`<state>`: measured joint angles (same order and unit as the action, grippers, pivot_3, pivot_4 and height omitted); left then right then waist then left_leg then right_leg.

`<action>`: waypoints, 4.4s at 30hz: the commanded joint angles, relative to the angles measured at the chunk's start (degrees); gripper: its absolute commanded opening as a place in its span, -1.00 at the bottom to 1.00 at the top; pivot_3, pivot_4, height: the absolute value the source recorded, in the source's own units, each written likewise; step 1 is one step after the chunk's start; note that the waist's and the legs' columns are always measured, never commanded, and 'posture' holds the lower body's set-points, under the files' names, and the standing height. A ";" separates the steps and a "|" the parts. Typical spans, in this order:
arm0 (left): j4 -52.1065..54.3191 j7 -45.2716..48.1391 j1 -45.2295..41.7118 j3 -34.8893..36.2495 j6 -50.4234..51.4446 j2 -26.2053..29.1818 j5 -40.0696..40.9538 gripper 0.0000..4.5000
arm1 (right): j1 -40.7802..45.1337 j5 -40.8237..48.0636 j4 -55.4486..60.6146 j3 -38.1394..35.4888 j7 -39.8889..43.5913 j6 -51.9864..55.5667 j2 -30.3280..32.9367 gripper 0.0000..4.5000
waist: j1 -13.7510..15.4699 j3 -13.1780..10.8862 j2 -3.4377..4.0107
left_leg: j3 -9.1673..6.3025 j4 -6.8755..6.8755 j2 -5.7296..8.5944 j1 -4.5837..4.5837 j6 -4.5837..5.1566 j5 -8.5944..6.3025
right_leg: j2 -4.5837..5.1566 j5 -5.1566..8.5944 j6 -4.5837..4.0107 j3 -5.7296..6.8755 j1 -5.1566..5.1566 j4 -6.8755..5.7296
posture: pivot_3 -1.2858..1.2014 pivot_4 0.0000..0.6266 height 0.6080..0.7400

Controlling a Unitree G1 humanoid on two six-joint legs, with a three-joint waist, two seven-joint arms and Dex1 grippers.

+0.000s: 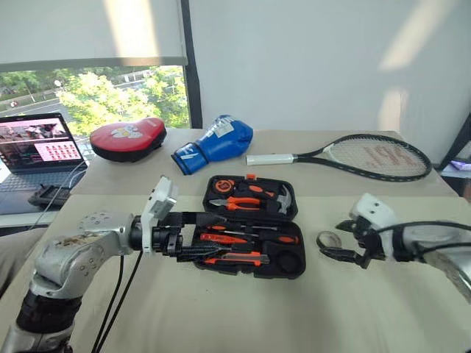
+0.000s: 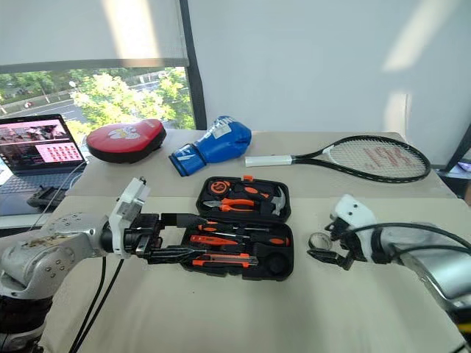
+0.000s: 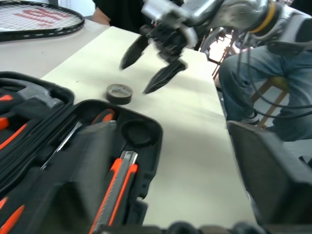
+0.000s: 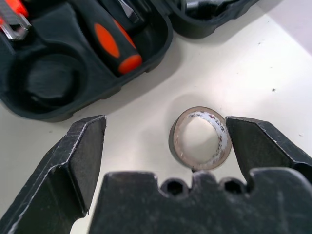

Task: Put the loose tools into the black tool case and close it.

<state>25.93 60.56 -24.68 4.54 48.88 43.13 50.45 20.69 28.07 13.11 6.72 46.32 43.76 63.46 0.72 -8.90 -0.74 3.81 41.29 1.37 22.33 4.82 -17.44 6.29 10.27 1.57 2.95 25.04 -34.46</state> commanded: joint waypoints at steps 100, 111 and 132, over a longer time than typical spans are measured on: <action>-42.55 -12.58 -22.22 -2.81 -28.34 -19.80 -32.94 -0.99 | 12.83 -13.72 -12.08 -11.26 -5.77 -25.94 -34.37 -1.00 | -1.52 -0.39 -0.45 | -0.24 -0.41 0.60 0.85 -0.59 0.69 | 0.26 -0.17 0.02 0.46 1.27 -0.82 | 0.03 -0.52 1.00; -31.26 -3.44 -1.70 -5.99 -54.56 -9.58 -40.38 -0.99 | -11.75 -18.32 8.56 -11.80 -3.33 -36.34 -26.25 -1.00 | -0.98 -0.41 -0.42 | -0.23 -0.37 0.52 0.37 -0.59 0.69 | 0.26 -0.15 0.01 0.58 0.64 -0.46 | 0.03 -0.52 1.00; -10.28 7.63 11.12 9.97 -4.80 11.49 -4.13 0.82 | -32.81 9.05 37.83 -21.43 6.77 -4.60 -8.03 -0.60 | 0.00 -0.49 -0.55 | -0.36 -0.15 -0.12 -0.26 -0.21 0.37 | 0.23 -0.18 -0.19 0.59 -0.13 -0.44 | 0.03 -0.52 1.00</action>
<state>12.21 66.74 -13.75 12.12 41.72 52.87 43.03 -14.07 35.26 49.28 -17.71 54.48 36.41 54.91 0.72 -9.40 -1.30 3.45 41.13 1.24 22.06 4.58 -17.06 6.49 10.10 1.37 3.54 24.94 -34.90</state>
